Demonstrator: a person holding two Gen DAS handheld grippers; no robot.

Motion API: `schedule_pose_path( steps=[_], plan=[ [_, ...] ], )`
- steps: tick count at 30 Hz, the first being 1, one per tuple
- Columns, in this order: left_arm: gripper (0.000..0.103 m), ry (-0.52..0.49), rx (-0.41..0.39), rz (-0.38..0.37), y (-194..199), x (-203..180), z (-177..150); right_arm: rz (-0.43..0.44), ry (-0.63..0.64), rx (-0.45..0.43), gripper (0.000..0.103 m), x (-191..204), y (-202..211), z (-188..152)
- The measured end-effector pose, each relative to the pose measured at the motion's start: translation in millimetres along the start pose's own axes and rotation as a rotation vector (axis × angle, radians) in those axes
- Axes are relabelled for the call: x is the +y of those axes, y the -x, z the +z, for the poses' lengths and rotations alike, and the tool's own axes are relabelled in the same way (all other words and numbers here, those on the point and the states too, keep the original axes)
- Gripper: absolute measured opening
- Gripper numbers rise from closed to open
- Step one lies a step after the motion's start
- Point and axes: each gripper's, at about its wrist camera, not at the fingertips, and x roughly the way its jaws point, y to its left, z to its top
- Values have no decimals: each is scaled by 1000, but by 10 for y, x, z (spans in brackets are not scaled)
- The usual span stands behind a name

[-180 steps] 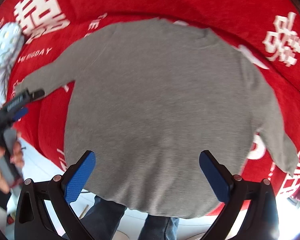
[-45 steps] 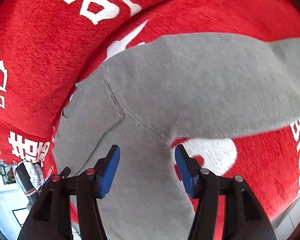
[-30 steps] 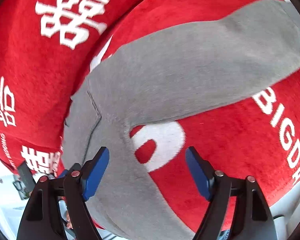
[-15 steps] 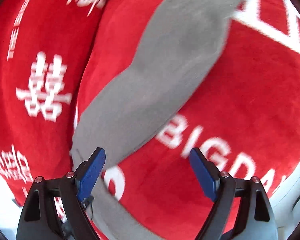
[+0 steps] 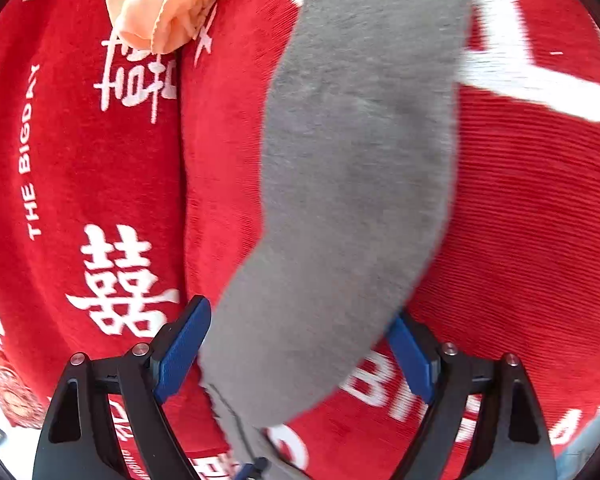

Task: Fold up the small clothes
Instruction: 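Grasp the other sleeve cuff with the right tool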

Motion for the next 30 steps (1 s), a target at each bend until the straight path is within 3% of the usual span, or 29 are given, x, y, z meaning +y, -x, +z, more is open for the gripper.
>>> schedule_pose_path(
  steps=[3,4,6,7,8,14,20,24,27,30],
  plan=[
    [103,21,1,-12,-1,27,29,37,-22,15,88,47,-73,33],
    [103,26,0,-15,-2,51,34,39,-36,19,83,62,-105,39],
    [103,34,-3,-14,10,80,24,58,-61,39,47,67,-156,33],
    [103,38,-4,-14,20,100,17,71,-69,56,15,65,-187,28],
    [103,43,-4,-14,32,149,-4,85,-77,75,5,63,-218,13],
    [103,89,-5,-28,68,439,-94,181,25,108,5,419,-246,-136],
    [103,172,-69,-30,208,958,-209,247,279,211,5,1249,-461,-549],
    [103,231,-118,-2,318,1337,-272,250,510,303,6,1889,-776,-1104],
    [103,295,-149,31,363,1658,-316,211,737,407,6,2308,-1123,-1758],
    [103,375,-171,62,378,2020,-416,165,911,519,6,2472,-1480,-2455]
  ],
)
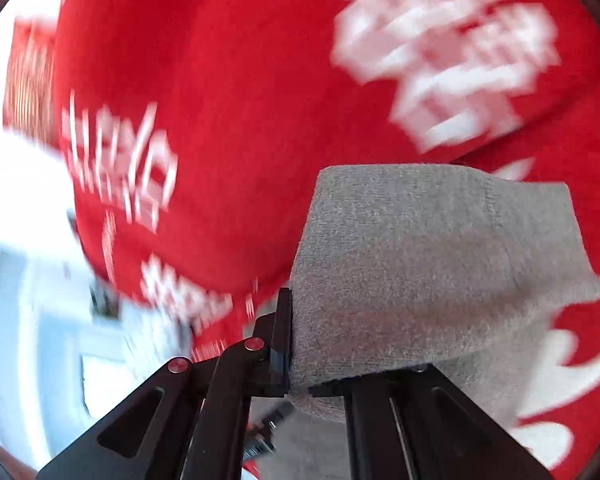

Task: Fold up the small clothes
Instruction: 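Grasp the other sleeve cuff with the right tool, then fold the sleeve across the body toward the left tool and release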

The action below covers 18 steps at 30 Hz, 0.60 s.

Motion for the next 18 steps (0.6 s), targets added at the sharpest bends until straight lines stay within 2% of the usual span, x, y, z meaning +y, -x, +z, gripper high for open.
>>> schedule_pose_path(
  steps=[3,5,7,9,10,12,13,15,16,17,18],
  plan=[
    [103,50,-3,31,-46,298,-15,-42,77,140,7,222,-618,-180],
    [103,76,3,49,-91,501,-30,-88,93,233,9,234,-1006,-353],
    [103,101,13,57,-130,696,-61,-190,76,314,12,156,-1306,-505],
    [103,117,19,58,-143,809,-117,-250,25,341,42,48,-1381,-599],
    [103,125,19,58,-162,867,-128,-240,-2,326,63,16,-1341,-613],
    [103,142,18,54,-179,976,-146,-221,-75,250,66,-31,-1173,-638],
    [103,152,16,50,-174,1046,-159,-261,-114,184,66,-59,-1058,-625],
    [103,167,14,49,-171,1141,-176,-296,-197,70,57,-148,-892,-568],
    [103,176,13,48,-156,1184,-191,-312,-222,43,24,-164,-869,-545],
    [103,185,10,47,-143,1240,-196,-325,-225,30,6,-159,-877,-509],
    [103,194,7,46,-103,1268,-203,-337,-187,23,6,-80,-916,-476]
  ],
)
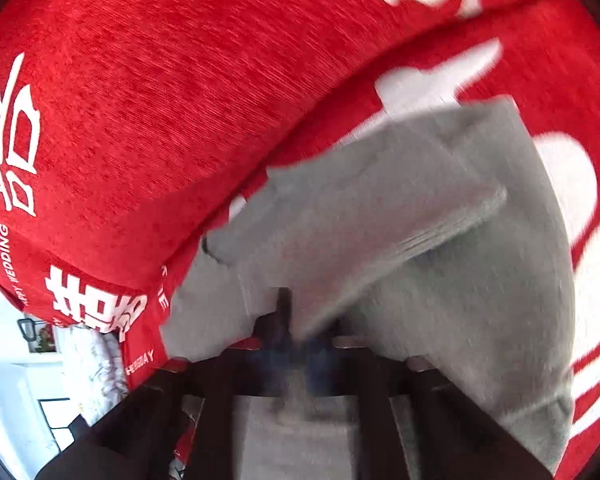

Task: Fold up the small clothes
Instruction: 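Fold the sleeve across the body toward the left tool and release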

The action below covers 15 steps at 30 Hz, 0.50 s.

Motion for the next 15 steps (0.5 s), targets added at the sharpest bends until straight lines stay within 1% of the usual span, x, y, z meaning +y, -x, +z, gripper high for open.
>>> schedule_pose_path(
  steps=[2,3,5,6,8,9,10,12,13,14,15],
  plan=[
    [103,18,-15,1,41,113,11,-25,201,2,6,414,-76,-47],
    [103,25,-20,3,60,159,11,-31,349,26,6,707,-162,-163],
    [103,40,-29,14,61,293,15,-17,512,88,6,1040,-319,-378],
    [103,46,-28,19,58,334,13,-28,614,146,6,1222,-465,-571],
    [103,64,-17,35,30,443,6,-85,749,216,7,1379,-670,-862],
    [103,71,-13,39,20,470,3,-136,838,260,11,1469,-836,-1064],
    [103,82,-8,40,8,516,1,-170,889,294,12,1457,-913,-1171],
    [103,94,-4,36,-1,545,-1,-247,990,341,23,1499,-1060,-1409],
    [103,95,-2,33,-14,548,4,-238,1005,330,36,1365,-957,-1395],
    [103,91,0,27,-25,536,11,-227,1004,330,61,1369,-911,-1424],
    [103,86,0,21,-30,515,18,-221,995,334,71,1340,-872,-1415]
  ],
)
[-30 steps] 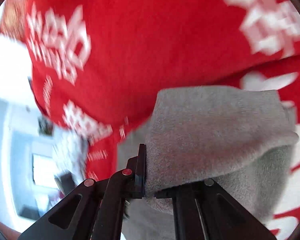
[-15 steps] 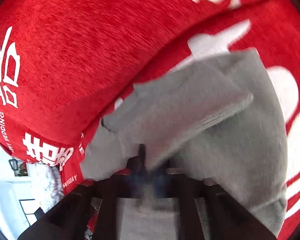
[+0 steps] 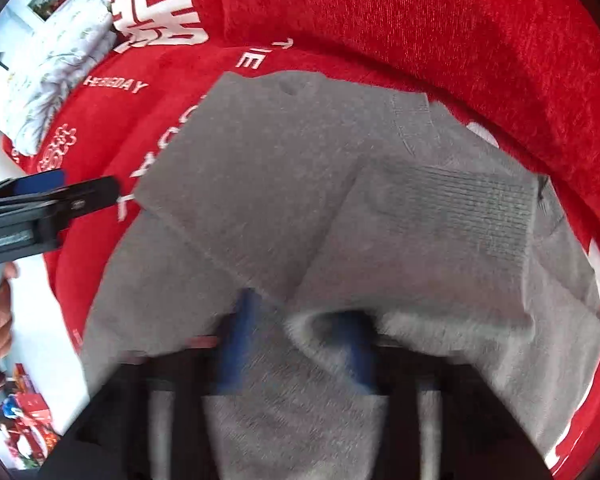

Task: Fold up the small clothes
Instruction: 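Fold the sleeve across the body toward the left tool and release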

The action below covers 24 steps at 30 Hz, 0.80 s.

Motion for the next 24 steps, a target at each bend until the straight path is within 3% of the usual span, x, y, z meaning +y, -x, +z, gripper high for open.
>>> schedule_pose_path(
  steps=[3,5,7,8,9,10,13,16,18,22,24],
  plan=[
    [103,-24,-6,-19,4,-129,6,38,-66,-41,75,-130,131,-89],
    [103,-33,-3,-20,18,-218,-1,70,-198,-91,75,-398,230,-170],
    [103,-31,-15,-26,79,-272,-14,173,-441,-136,69,-784,259,-240],
    [103,-31,-23,-23,110,-279,-18,232,-550,-158,45,-956,247,-287],
    [103,-31,-31,-19,140,-277,-20,290,-659,-176,31,-1090,186,-302],
    [103,-30,-37,-14,167,-264,-21,301,-683,-179,12,-1123,152,-290],
    [103,-21,-49,5,221,-169,-24,285,-526,-183,11,-863,122,-62],
    [103,-7,-51,30,218,-43,-29,343,-295,-108,13,-331,-13,178],
    [103,2,-33,41,172,18,-32,312,-212,-36,20,-67,-165,223],
    [103,-5,-14,8,123,-24,-28,338,-273,-5,41,-82,-167,-34],
    [103,-39,-10,-20,82,-146,-14,318,-364,-26,42,-324,-61,-279]
  ],
)
